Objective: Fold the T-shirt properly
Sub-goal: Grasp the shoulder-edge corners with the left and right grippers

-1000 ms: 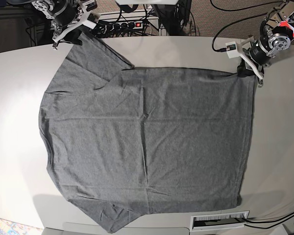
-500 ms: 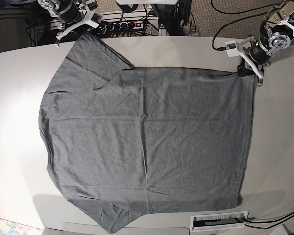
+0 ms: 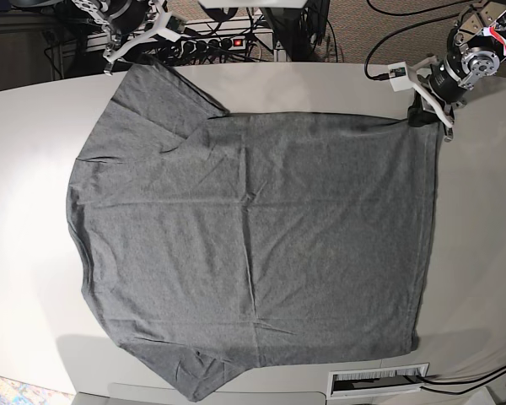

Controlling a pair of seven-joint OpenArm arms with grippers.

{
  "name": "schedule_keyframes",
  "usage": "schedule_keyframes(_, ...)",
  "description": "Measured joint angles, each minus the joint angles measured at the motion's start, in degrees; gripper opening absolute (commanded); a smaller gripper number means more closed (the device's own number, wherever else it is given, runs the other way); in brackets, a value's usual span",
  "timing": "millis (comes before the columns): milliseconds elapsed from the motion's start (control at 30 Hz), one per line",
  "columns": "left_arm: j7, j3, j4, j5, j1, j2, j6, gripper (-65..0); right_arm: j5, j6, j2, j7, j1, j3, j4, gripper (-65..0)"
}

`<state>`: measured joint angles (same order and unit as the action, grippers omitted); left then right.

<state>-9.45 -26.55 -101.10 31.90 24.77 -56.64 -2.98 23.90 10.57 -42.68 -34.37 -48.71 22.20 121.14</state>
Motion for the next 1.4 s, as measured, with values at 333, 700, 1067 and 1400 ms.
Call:
schedule_keyframes(333, 0.22, 0.00, 0.02, 0.00, -0.02, 0.07, 0.00, -65.0, -0.22, -0.24, 3.96, 2.10, 4.17, 0.11, -4.70, -30.9)
schedule_keyframes(700, 0.22, 0.00, 0.02, 0.00, -0.02, 0.09, 0.02, -65.0, 3.13, -1.11, 3.98, -0.90, 4.28, 0.11, -4.83, -30.9)
schedule_keyframes(1067, 0.26, 0.00, 0.02, -0.02, -0.02, 0.09, 0.04, -65.0, 2.69, -0.66, 3.98, -6.91, 2.19, 0.11, 3.30, -30.9)
schedule_keyframes(1400, 0.22, 0.00, 0.02, -0.02, 0.00, 0.09, 0.15, -65.0, 2.36, -0.83, 3.34, -8.72, 2.05, -2.69, 4.09, -30.9)
